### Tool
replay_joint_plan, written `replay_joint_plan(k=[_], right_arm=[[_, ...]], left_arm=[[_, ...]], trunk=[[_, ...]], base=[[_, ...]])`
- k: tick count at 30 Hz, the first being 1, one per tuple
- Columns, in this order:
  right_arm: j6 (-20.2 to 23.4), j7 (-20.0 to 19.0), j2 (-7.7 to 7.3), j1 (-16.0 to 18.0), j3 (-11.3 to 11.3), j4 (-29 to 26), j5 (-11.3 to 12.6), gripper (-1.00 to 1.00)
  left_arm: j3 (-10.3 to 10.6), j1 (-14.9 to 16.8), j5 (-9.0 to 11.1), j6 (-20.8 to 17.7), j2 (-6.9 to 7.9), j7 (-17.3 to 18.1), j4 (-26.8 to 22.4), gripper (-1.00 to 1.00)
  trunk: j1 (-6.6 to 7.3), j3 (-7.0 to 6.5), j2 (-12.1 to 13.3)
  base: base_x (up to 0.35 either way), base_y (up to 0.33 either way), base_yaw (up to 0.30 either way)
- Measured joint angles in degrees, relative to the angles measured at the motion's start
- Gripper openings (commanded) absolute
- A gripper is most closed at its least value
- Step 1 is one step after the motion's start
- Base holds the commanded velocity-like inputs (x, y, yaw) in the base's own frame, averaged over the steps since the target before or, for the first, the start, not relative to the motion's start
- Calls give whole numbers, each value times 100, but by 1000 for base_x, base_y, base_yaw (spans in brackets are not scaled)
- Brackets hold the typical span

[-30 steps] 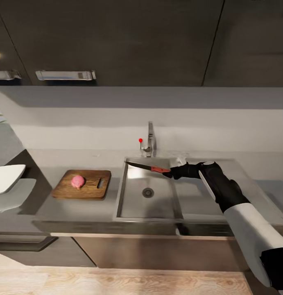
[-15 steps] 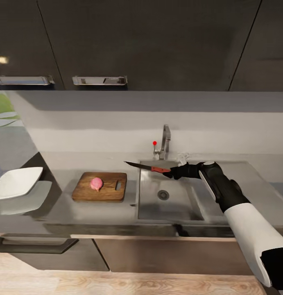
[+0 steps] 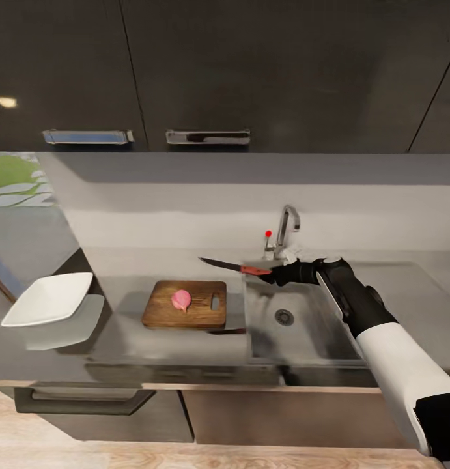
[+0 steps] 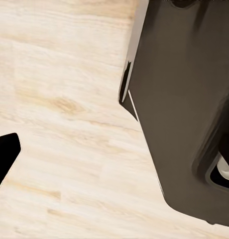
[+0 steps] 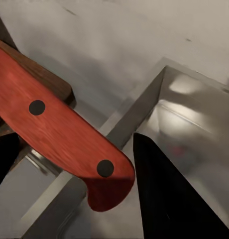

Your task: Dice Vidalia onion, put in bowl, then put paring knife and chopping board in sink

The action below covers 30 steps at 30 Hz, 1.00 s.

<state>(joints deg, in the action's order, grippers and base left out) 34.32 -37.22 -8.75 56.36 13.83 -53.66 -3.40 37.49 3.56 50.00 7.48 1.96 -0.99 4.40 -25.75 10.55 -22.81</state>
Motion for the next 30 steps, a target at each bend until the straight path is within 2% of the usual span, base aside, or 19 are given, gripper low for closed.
replay_joint_plan(k=[6, 22, 30], right_arm=[[3, 1, 7, 1, 8, 10, -2, -100], [3, 1, 8, 0, 33, 20, -3, -100], [3, 1, 2, -8, 110, 19, -2, -100]], left_arm=[[127, 0, 0, -3, 0, 1, -6, 100], [137, 0, 0, -9, 0, 0, -5, 100], [139, 1, 1, -14, 0, 1, -8, 100]], trunk=[[0, -54, 0], [0, -100, 1], [0, -132, 0]], base=[[2, 108, 0], [28, 59, -2], [1, 134, -149]])
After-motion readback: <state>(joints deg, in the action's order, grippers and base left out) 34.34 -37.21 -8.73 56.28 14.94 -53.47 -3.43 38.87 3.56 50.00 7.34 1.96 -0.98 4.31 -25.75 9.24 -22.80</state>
